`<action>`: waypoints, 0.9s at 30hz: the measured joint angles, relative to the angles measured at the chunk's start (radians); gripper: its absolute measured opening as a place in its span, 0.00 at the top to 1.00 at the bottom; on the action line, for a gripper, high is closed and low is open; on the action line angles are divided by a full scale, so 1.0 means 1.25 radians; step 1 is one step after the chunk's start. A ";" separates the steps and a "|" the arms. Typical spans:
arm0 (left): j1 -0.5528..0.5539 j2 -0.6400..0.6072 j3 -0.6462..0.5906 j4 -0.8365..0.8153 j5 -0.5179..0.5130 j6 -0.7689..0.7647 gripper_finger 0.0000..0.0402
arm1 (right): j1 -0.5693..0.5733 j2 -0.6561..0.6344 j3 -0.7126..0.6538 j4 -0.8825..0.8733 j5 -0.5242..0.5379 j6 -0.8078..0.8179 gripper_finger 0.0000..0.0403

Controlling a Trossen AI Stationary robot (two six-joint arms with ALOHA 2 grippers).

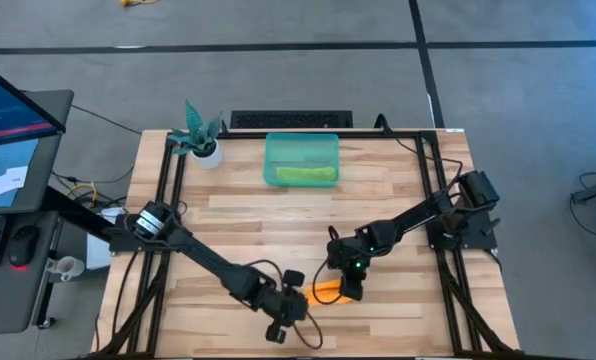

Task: Roll microfiber towels into tight, uniform cylinder then place into a basket
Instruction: Roll the orange towel

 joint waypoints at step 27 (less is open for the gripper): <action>0.098 0.011 -0.049 0.106 -0.072 0.109 0.73 | -0.026 0.001 0.001 0.025 -0.042 0.027 0.90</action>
